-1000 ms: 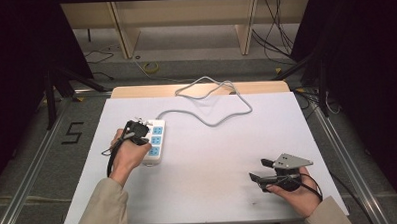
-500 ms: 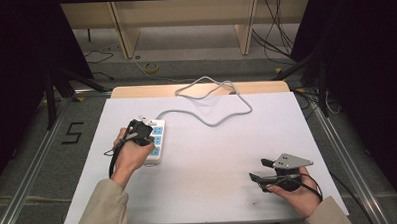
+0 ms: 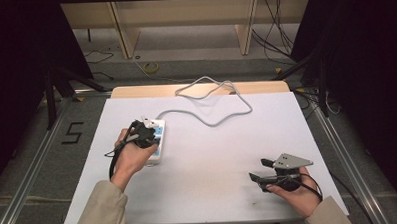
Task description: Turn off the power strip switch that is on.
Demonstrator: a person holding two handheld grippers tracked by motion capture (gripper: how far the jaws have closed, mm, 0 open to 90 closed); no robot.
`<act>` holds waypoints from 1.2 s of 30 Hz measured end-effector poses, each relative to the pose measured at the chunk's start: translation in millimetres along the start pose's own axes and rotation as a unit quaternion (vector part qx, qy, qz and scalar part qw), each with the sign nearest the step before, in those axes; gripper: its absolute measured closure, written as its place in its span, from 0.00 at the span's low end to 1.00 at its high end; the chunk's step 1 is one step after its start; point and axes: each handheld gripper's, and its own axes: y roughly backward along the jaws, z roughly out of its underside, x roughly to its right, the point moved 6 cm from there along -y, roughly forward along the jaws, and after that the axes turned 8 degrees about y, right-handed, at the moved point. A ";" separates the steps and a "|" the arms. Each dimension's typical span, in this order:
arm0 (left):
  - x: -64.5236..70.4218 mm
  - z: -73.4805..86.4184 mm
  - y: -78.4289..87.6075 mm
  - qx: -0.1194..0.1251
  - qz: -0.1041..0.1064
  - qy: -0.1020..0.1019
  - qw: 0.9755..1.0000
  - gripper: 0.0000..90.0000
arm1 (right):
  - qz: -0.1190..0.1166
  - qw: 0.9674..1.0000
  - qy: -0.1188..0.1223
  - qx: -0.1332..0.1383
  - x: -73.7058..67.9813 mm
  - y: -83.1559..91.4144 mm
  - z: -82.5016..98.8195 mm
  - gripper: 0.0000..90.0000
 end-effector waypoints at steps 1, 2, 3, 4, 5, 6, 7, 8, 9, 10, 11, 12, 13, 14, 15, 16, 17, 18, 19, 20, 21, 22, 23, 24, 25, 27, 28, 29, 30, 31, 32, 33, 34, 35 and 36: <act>1.0 -0.5 1.0 0.001 0.004 -0.002 1.000 0.80 | 0.000 1.000 0.000 0.000 -0.1 0.0 0.0 0.35; 2.8 -1.1 1.5 0.006 0.009 -0.005 1.000 0.78 | -0.001 1.000 0.000 0.000 -0.1 -0.1 0.0 0.35; 4.8 -1.4 2.0 0.008 0.014 -0.007 1.000 0.76 | -0.001 1.000 0.000 0.000 -0.1 -0.2 0.0 0.35; 6.2 -1.9 2.4 0.011 0.018 -0.009 1.000 0.74 | -0.001 1.000 0.001 0.000 -0.2 -0.2 -0.1 0.35; 8.0 -2.3 2.8 0.015 0.022 -0.009 1.000 0.72 | -0.001 1.000 0.001 0.000 -0.2 -0.2 -0.1 0.35; 9.9 -3.1 3.1 0.021 0.025 -0.013 0.999 0.70 | -0.001 1.000 0.001 0.000 -0.1 -0.3 -0.1 0.35; 9.9 -3.1 3.1 0.021 0.025 -0.013 0.999 0.68 | -0.001 1.000 0.000 0.000 -0.2 -0.2 -0.2 0.35; 13.4 -3.7 4.1 0.024 0.035 -0.025 0.999 0.66 | -0.001 1.000 0.001 0.001 -0.1 -0.2 -0.3 0.35; 15.5 -3.8 4.1 0.028 0.040 -0.023 0.999 0.64 | -0.001 1.000 0.001 0.001 -0.1 -0.2 -0.3 0.35; 17.0 -3.6 4.4 0.027 0.044 -0.027 0.998 0.62 | -0.001 1.000 0.001 0.001 -0.1 -0.2 -0.3 0.35; 18.9 -3.4 4.6 0.028 0.048 -0.028 0.998 0.60 | -0.002 1.000 0.002 0.001 -0.2 -0.2 -0.2 0.35; 20.4 -3.2 4.8 0.028 0.052 -0.028 0.998 0.58 | -0.002 1.000 0.002 0.001 -0.3 -0.2 -0.2 0.35; 21.7 -3.0 5.0 0.028 0.055 -0.027 0.998 0.57 | -0.002 1.000 0.002 0.001 -0.4 -0.2 -0.3 0.35; 23.1 -2.6 5.3 0.029 0.058 -0.029 0.997 0.54 | -0.003 1.000 0.002 0.001 -0.6 -0.2 -0.2 0.35; 24.3 -2.6 5.6 0.031 0.060 -0.031 0.997 0.52 | -0.003 1.000 0.002 0.001 -0.4 -0.2 -0.3 0.35; 25.6 -2.4 5.8 0.034 0.062 -0.029 0.997 0.50 | -0.003 1.000 0.002 0.001 -0.5 -0.3 -0.2 0.35; 26.6 -2.0 6.2 0.035 0.066 -0.028 0.997 0.48 | -0.003 1.000 0.002 0.000 -0.6 -0.3 -0.1 0.35; 27.9 -1.5 6.6 0.036 0.071 -0.027 0.996 0.46 | -0.004 1.000 0.004 0.001 -0.4 -0.6 -0.1 0.35; 28.6 -0.9 7.0 0.037 0.074 -0.029 0.996 0.44 | -0.004 1.000 0.002 0.000 -0.7 -0.4 -0.1 0.35; 28.7 -0.4 6.9 0.042 0.071 -0.031 0.996 0.41 | -0.004 1.000 0.002 0.000 -0.8 -0.5 -0.1 0.35; 28.7 0.4 6.6 0.046 0.065 -0.034 0.996 0.40 | -0.004 1.000 0.003 0.000 -0.9 -0.6 -0.1 0.35; 28.6 1.6 6.5 0.048 0.060 -0.039 0.996 0.39 | -0.004 1.000 0.003 -0.001 -1.0 -0.6 0.0 0.35; 28.9 3.0 6.3 0.049 0.058 -0.040 0.996 0.38 | -0.004 1.000 0.003 0.000 -1.0 -0.6 -0.1 0.35; 28.9 4.3 6.4 0.049 0.059 -0.042 0.996 0.37 | -0.005 1.000 0.004 0.000 -0.9 -0.7 -0.2 0.34; 30.0 5.6 6.4 0.052 0.064 -0.041 0.996 0.36 | -0.005 1.000 0.003 0.000 -1.1 -0.6 -0.2 0.34; 32.5 8.4 7.0 0.054 0.075 -0.045 0.995 0.34 | -0.006 1.000 0.003 0.000 -1.4 -0.6 -0.2 0.34; 33.9 9.8 7.3 0.055 0.079 -0.047 0.994 0.33 | -0.006 1.000 0.006 0.000 -1.2 -0.7 -0.1 0.34; 35.1 11.3 7.7 0.056 0.084 -0.050 0.994 0.33 | -0.007 1.000 0.006 0.000 -1.4 -0.8 -0.1 0.34; 35.1 11.3 7.7 0.056 0.084 -0.050 0.994 0.32 | -0.007 1.000 0.006 0.000 -1.6 -1.0 -0.1 0.34; 37.5 14.7 7.8 0.056 0.089 -0.057 0.993 0.31 | -0.008 1.000 0.006 0.000 -1.7 -1.1 0.0 0.34; 37.5 14.7 7.8 0.056 0.089 -0.057 0.993 0.31 | -0.008 1.000 0.006 0.000 -1.8 -1.1 0.0 0.34; 39.0 18.4 7.8 0.058 0.091 -0.061 0.992 0.30 | -0.008 1.000 0.006 -0.001 -1.9 -1.1 0.1 0.34; 39.2 20.3 8.0 0.057 0.093 -0.064 0.992 0.30 | -0.008 1.000 0.006 -0.001 -2.0 -1.1 0.0 0.34; 39.8 22.0 8.1 0.059 0.094 -0.063 0.992 0.30 | -0.008 1.000 0.006 0.000 -2.0 -1.0 0.0 0.34; 39.4 24.0 8.7 0.058 0.095 -0.067 0.992 0.30 | -0.008 1.000 0.006 0.000 -1.9 -0.9 -0.1 0.34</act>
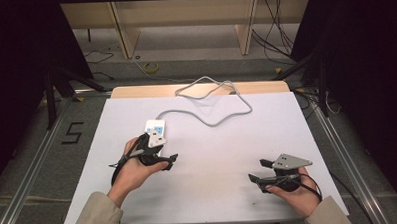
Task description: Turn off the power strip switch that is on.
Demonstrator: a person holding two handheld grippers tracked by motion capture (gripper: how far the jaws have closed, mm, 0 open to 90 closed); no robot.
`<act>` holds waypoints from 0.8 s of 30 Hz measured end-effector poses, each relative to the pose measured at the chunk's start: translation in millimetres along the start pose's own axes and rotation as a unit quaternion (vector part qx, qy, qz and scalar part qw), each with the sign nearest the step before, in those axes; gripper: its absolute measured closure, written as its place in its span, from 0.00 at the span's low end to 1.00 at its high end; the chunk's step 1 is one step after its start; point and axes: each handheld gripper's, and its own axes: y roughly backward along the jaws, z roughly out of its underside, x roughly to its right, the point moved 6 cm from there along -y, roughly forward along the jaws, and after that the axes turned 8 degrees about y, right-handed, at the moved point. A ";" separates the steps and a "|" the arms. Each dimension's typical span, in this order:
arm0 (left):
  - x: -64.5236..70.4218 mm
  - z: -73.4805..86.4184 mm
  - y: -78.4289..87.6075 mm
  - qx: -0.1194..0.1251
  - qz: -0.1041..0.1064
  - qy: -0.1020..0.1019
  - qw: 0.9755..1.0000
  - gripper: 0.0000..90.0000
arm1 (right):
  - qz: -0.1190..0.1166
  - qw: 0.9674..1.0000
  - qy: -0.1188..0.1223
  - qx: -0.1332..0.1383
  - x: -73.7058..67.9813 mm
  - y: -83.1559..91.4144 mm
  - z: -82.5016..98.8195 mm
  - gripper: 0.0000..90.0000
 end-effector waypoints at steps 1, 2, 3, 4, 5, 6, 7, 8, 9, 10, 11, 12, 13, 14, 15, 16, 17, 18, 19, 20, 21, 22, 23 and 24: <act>0.5 1.8 0.5 0.004 0.001 0.000 1.000 0.30 | 0.000 1.000 0.000 0.000 0.0 0.1 -0.1 0.34; 0.6 3.9 1.8 0.003 0.001 -0.001 1.000 0.30 | 0.000 1.000 0.000 0.000 0.1 0.2 -0.1 0.34; 0.8 5.6 2.7 0.006 0.001 0.000 1.000 0.30 | 0.000 1.000 0.001 0.001 0.1 0.2 -0.1 0.34; 0.6 7.5 4.3 0.005 0.002 -0.003 1.000 0.30 | 0.000 1.000 0.001 0.000 0.1 0.2 0.0 0.34; 0.6 7.5 4.3 0.005 0.002 -0.003 1.000 0.30 | 0.000 1.000 0.001 0.000 0.2 0.2 0.0 0.34; 1.0 11.2 6.2 0.010 0.001 0.002 1.000 0.30 | 0.000 1.000 0.001 0.000 0.3 0.1 0.1 0.34; 0.7 13.5 7.3 0.009 0.001 -0.001 1.000 0.30 | 0.000 1.000 0.001 0.000 0.3 0.1 0.1 0.34; 0.7 15.9 7.9 0.011 0.002 -0.001 1.000 0.30 | 0.000 1.000 0.001 0.000 0.2 0.1 0.0 0.34; 0.8 18.6 8.2 0.012 0.002 0.000 1.000 0.30 | 0.000 1.000 0.000 0.001 0.1 0.1 -0.1 0.34; 0.8 21.6 8.6 0.011 0.003 -0.001 1.000 0.29 | 0.000 1.000 0.000 0.001 0.0 0.1 -0.2 0.34; 1.2 24.7 9.0 0.009 0.004 -0.002 1.000 0.29 | 0.000 1.000 -0.001 0.001 -0.1 0.0 -0.2 0.34; 1.6 27.8 9.2 0.009 0.005 -0.001 1.000 0.29 | 0.000 1.000 0.001 0.000 -0.1 0.1 -0.1 0.34; 1.6 31.0 9.5 0.008 0.004 -0.001 1.000 0.29 | 0.000 1.000 0.000 0.001 -0.2 0.0 -0.3 0.34; 1.4 34.3 10.3 0.006 0.003 -0.002 1.000 0.29 | 0.000 1.000 0.001 0.000 -0.2 0.1 -0.2 0.34; 1.4 34.3 10.3 0.006 0.003 -0.002 1.000 0.29 | 0.000 1.000 0.001 0.000 -0.1 0.1 -0.2 0.34; 0.9 40.4 12.1 0.008 -0.001 0.000 1.000 0.29 | 0.000 1.000 0.001 0.000 -0.1 0.1 -0.2 0.34; 0.2 43.4 13.3 0.008 -0.003 0.001 1.000 0.29 | 0.000 1.000 0.001 0.000 -0.1 0.2 -0.2 0.34; -1.0 46.5 14.8 0.007 -0.005 0.001 1.000 0.28 | -0.001 1.000 0.001 0.001 -0.1 0.2 -0.3 0.34; -1.7 49.5 16.0 0.008 -0.006 0.004 1.000 0.28 | -0.001 1.000 0.001 0.001 -0.2 0.1 -0.3 0.34; -2.4 52.5 17.2 0.008 -0.008 0.007 1.000 0.28 | -0.001 1.000 0.001 0.000 -0.2 0.1 -0.2 0.34; -3.1 55.4 18.1 0.007 -0.010 0.010 1.000 0.28 | -0.001 1.000 0.002 0.000 -0.2 -0.2 -0.3 0.34; -3.5 58.0 18.7 0.007 -0.011 0.013 1.000 0.28 | -0.002 1.000 0.002 0.001 -0.3 -0.5 -0.5 0.34; -3.7 60.4 19.2 0.005 -0.011 0.015 1.000 0.27 | -0.002 1.000 0.002 0.000 -0.4 -0.6 -0.6 0.34; -3.7 62.5 19.7 0.004 -0.012 0.017 1.000 0.27 | -0.002 1.000 0.001 0.000 -0.7 -0.7 -0.8 0.34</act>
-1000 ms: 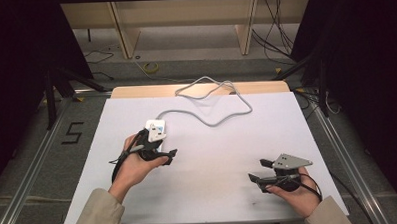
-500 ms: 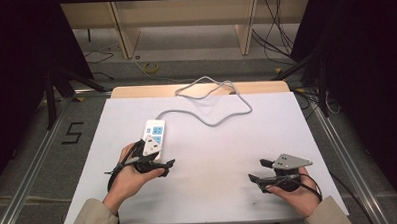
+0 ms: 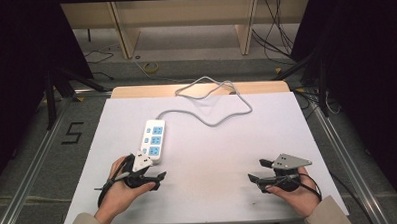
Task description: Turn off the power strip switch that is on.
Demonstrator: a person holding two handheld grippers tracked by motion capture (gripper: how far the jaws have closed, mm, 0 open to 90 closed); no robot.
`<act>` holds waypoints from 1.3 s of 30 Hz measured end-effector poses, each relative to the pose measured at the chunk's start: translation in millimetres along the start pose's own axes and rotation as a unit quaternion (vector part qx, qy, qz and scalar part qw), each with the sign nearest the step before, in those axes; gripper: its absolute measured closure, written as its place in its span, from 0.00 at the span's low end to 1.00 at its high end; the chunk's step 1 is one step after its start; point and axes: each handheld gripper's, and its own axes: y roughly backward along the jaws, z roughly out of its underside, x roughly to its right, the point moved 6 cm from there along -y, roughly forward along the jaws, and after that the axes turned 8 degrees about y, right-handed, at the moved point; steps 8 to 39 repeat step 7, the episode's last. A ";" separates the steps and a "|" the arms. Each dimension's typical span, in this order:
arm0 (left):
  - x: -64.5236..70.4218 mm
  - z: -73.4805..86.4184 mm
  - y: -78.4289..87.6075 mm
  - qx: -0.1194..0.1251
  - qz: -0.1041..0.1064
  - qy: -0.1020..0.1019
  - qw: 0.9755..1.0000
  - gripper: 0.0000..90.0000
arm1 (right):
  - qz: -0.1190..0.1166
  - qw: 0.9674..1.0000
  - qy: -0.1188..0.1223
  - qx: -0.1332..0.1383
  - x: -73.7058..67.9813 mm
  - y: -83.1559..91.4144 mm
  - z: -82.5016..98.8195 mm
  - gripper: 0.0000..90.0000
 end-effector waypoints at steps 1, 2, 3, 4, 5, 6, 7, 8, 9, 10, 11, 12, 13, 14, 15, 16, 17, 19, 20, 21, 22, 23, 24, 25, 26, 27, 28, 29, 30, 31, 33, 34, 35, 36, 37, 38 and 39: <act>-0.1 1.4 0.3 0.000 -0.001 0.000 1.000 0.27 | 0.000 1.000 0.000 0.000 -0.1 -0.2 -0.2 0.34; 0.0 2.1 0.5 0.001 -0.002 0.003 1.000 0.27 | -0.001 1.000 0.000 0.000 -0.2 -0.3 -0.3 0.34; -0.3 2.3 1.0 0.001 -0.003 0.003 1.000 0.26 | -0.001 1.000 0.001 0.000 -0.1 -0.5 -0.5 0.34; -0.2 2.1 1.3 0.003 -0.003 0.005 1.000 0.26 | -0.001 1.000 0.001 0.000 -0.1 -0.6 -0.6 0.34; 0.5 1.6 1.4 0.006 -0.003 0.006 1.000 0.26 | -0.001 1.000 0.002 0.000 -0.1 -0.8 -0.7 0.34; 1.9 0.7 1.0 0.009 -0.001 0.008 1.000 0.26 | -0.001 1.000 0.001 0.000 0.0 -1.0 -0.8 0.34; 1.9 0.7 1.0 0.009 -0.001 0.008 1.000 0.25 | -0.001 1.000 0.001 0.000 0.3 -1.1 -0.8 0.34; 1.9 0.7 1.0 0.009 -0.001 0.008 1.000 0.25 | -0.001 1.000 0.001 0.000 0.3 -1.1 -0.8 0.34; 1.9 0.7 1.0 0.009 -0.001 0.008 1.000 0.25 | -0.001 1.000 0.001 0.000 0.3 -1.1 -0.8 0.34; 1.9 0.7 1.0 0.009 -0.001 0.008 1.000 0.25 | -0.001 1.000 0.001 0.000 0.3 -1.1 -0.8 0.34; 1.9 0.7 1.0 0.009 -0.001 0.008 1.000 0.25 | -0.001 1.000 0.001 0.000 0.3 -1.1 -0.8 0.34; 1.9 0.7 1.0 0.009 -0.001 0.008 1.000 0.25 | -0.001 1.000 0.001 0.000 0.3 -1.1 -0.8 0.34; 1.9 0.7 1.0 0.009 -0.001 0.008 1.000 0.25 | -0.001 1.000 0.001 0.000 0.3 -1.1 -0.8 0.34; 1.9 0.7 1.0 0.009 -0.001 0.008 1.000 0.25 | -0.001 1.000 0.001 0.000 0.3 -1.1 -0.8 0.34; 1.9 0.7 1.0 0.009 -0.001 0.008 1.000 0.25 | -0.001 1.000 0.001 0.000 0.3 -1.1 -0.8 0.34; 1.9 0.7 1.0 0.009 -0.001 0.008 1.000 0.25 | -0.001 1.000 0.001 0.000 0.3 -1.1 -0.8 0.34; 1.9 0.7 1.0 0.009 -0.001 0.008 1.000 0.25 | -0.001 1.000 0.001 0.000 0.3 -1.1 -0.8 0.34; 1.9 0.7 1.0 0.009 -0.001 0.008 1.000 0.25 | -0.001 1.000 0.001 0.000 0.3 -1.1 -0.8 0.34; 1.9 0.7 1.0 0.009 -0.001 0.008 1.000 0.25 | -0.001 1.000 0.001 0.000 0.3 -1.1 -0.8 0.34; 1.9 0.7 1.0 0.009 -0.001 0.008 1.000 0.25 | -0.001 1.000 0.001 0.000 0.3 -1.1 -0.8 0.34; 1.9 0.7 1.0 0.009 -0.001 0.008 1.000 0.25 | -0.001 1.000 0.001 0.000 0.3 -1.1 -0.8 0.34; 1.9 0.7 1.0 0.009 -0.001 0.008 1.000 0.25 | -0.001 1.000 0.001 0.000 0.3 -1.1 -0.8 0.34; 1.9 0.7 1.0 0.009 -0.001 0.008 1.000 0.25 | -0.001 1.000 0.001 0.000 0.3 -1.1 -0.8 0.34; 1.9 0.7 1.0 0.009 -0.001 0.008 1.000 0.25 | -0.001 1.000 0.001 0.000 0.3 -1.1 -0.8 0.34; 1.9 0.7 1.0 0.009 -0.001 0.008 1.000 0.25 | -0.001 1.000 0.001 0.000 0.3 -1.1 -0.8 0.34; 1.9 0.7 1.0 0.009 -0.001 0.008 1.000 0.25 | -0.001 1.000 0.001 0.000 0.3 -1.1 -0.8 0.34; 1.9 0.7 1.0 0.009 -0.001 0.008 1.000 0.25 | -0.001 1.000 0.001 0.000 0.3 -1.1 -0.8 0.34; 1.9 0.7 1.0 0.009 -0.001 0.008 1.000 0.25 | -0.001 1.000 0.001 0.000 0.3 -1.1 -0.8 0.34; 1.9 0.7 1.0 0.009 -0.001 0.008 1.000 0.25 | -0.001 1.000 0.001 0.000 0.3 -1.1 -0.8 0.34; 1.9 0.7 1.0 0.009 -0.001 0.008 1.000 0.25 | -0.001 1.000 0.001 0.000 0.3 -1.1 -0.8 0.34; 1.9 0.7 1.0 0.009 -0.001 0.008 1.000 0.25 | -0.001 1.000 0.001 0.000 0.3 -1.1 -0.8 0.34; 1.9 0.7 1.0 0.009 -0.001 0.008 1.000 0.25 | -0.001 1.000 0.001 0.000 0.3 -1.1 -0.8 0.34; 1.9 0.7 1.0 0.009 -0.001 0.008 1.000 0.25 | -0.001 1.000 0.001 0.000 0.3 -1.1 -0.8 0.34; 1.9 0.7 1.0 0.009 -0.001 0.008 1.000 0.25 | -0.001 1.000 0.001 0.000 0.3 -1.1 -0.8 0.34; 1.9 0.7 1.0 0.009 -0.001 0.008 1.000 0.25 | -0.001 1.000 0.001 0.000 0.3 -1.1 -0.8 0.34; 1.9 0.7 1.0 0.009 -0.001 0.008 1.000 0.25 | -0.001 1.000 0.001 0.000 0.3 -1.1 -0.8 0.34; 1.9 0.7 1.0 0.009 -0.001 0.008 1.000 0.25 | -0.001 1.000 0.001 0.000 0.3 -1.1 -0.8 0.34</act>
